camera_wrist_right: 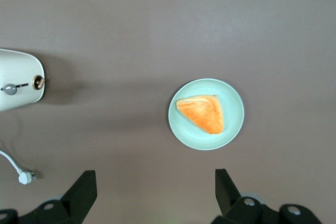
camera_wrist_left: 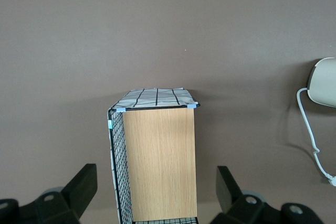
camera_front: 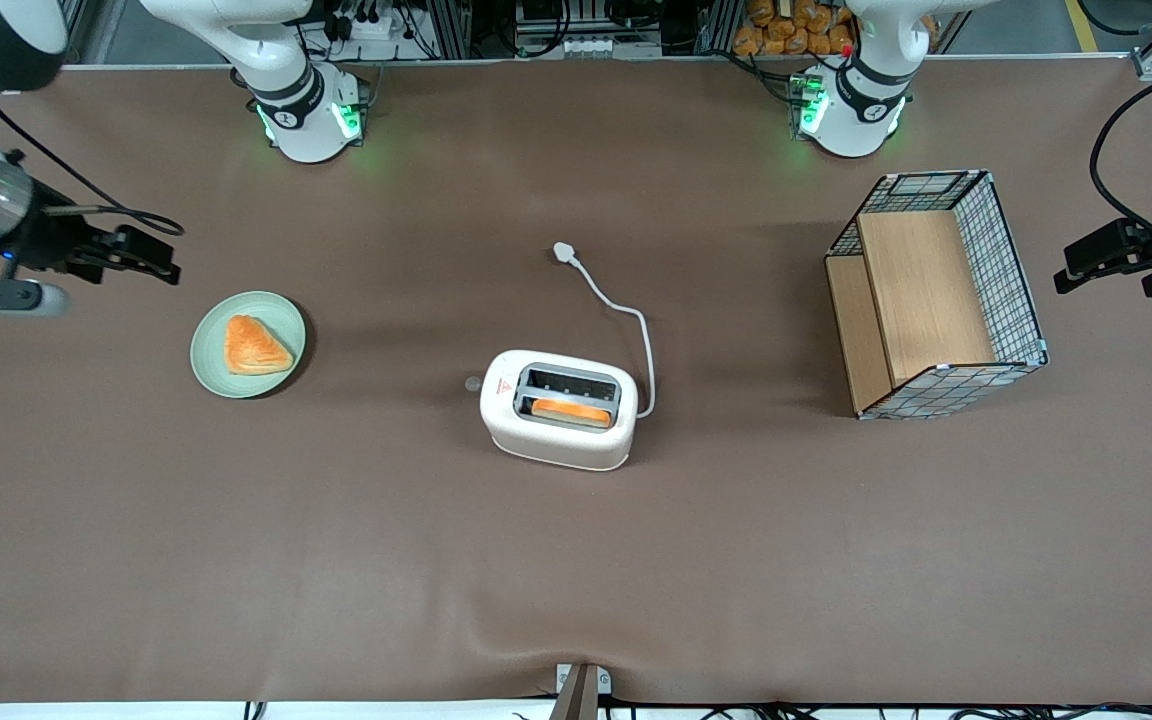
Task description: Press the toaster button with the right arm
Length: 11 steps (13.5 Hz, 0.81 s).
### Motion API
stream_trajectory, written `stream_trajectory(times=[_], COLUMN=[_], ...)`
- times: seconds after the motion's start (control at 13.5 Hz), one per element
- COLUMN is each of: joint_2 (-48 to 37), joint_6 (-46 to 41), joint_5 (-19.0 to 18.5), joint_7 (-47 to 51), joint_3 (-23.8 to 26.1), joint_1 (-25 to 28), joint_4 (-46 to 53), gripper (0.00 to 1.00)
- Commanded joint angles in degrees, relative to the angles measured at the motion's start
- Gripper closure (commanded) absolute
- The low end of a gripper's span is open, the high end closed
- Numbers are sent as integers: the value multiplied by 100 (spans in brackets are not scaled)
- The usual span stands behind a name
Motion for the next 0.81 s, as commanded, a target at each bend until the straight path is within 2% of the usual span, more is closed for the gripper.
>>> stream_trajectory(times=[0.0,0.74], joint_2=[84,312], joint_6=[-118,-400], joint_5=[-62,-140], joint_7=[-116,-98], joint_3=[-119,-146], joint_1=[-59,-33], joint_4=[267,742], gripper=[0,0])
